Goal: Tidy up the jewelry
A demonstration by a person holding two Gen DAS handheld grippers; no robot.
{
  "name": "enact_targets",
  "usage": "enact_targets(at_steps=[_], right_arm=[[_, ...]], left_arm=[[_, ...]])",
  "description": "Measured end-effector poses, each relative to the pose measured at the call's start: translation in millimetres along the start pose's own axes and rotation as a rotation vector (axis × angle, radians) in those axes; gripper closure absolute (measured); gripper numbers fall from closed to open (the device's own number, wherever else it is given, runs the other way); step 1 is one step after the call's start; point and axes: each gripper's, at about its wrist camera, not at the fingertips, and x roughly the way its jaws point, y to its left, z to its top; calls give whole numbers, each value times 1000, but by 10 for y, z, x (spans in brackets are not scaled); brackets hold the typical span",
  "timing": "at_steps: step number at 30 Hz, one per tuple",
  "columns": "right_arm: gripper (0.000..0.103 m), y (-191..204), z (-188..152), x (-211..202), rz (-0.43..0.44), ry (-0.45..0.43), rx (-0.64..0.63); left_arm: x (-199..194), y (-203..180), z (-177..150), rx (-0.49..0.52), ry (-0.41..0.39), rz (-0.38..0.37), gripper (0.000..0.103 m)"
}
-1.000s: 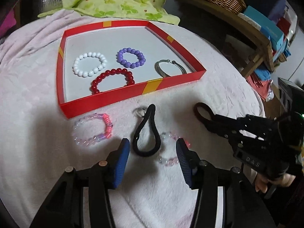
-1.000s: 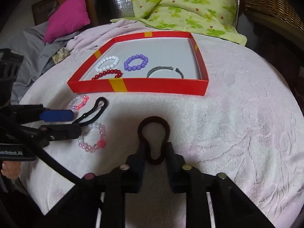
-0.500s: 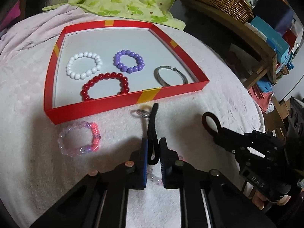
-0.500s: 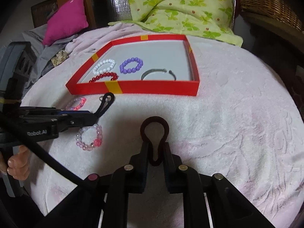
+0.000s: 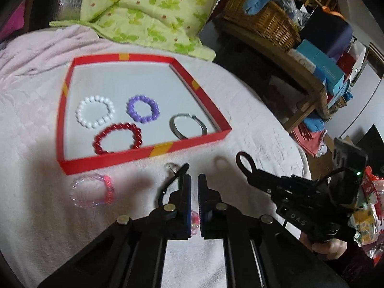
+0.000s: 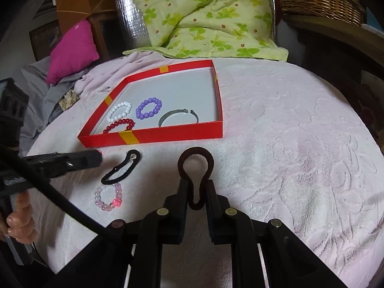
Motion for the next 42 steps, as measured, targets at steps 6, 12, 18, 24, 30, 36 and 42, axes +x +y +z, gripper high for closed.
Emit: enact_targets(at_steps=[6,12,18,24,30,36,42], right_arm=[[88,50,-12,54,2,20,-13],[87,68,-48,118,-7,42,-14],[87,0,-91,165,-24,69,-3],[87,-34,-102,193,-28,84,2],[87,-22,-95,159,-27,75,-1],[88,-35,-25,23,-2,16,23],[88,45,77,-152,35,-83,36]], left_arm=[[8,90,8,11,0,90,95],[237,-41,-37,52,45,134,58],[463,-23,-40,21,77,176,58],[579,-81,-59,23,86,163,85],[441,-63,-33,12,23,173,96],[25,-37,2,12,-65,137,98],[-325,-3,64,34,-145,125,98]])
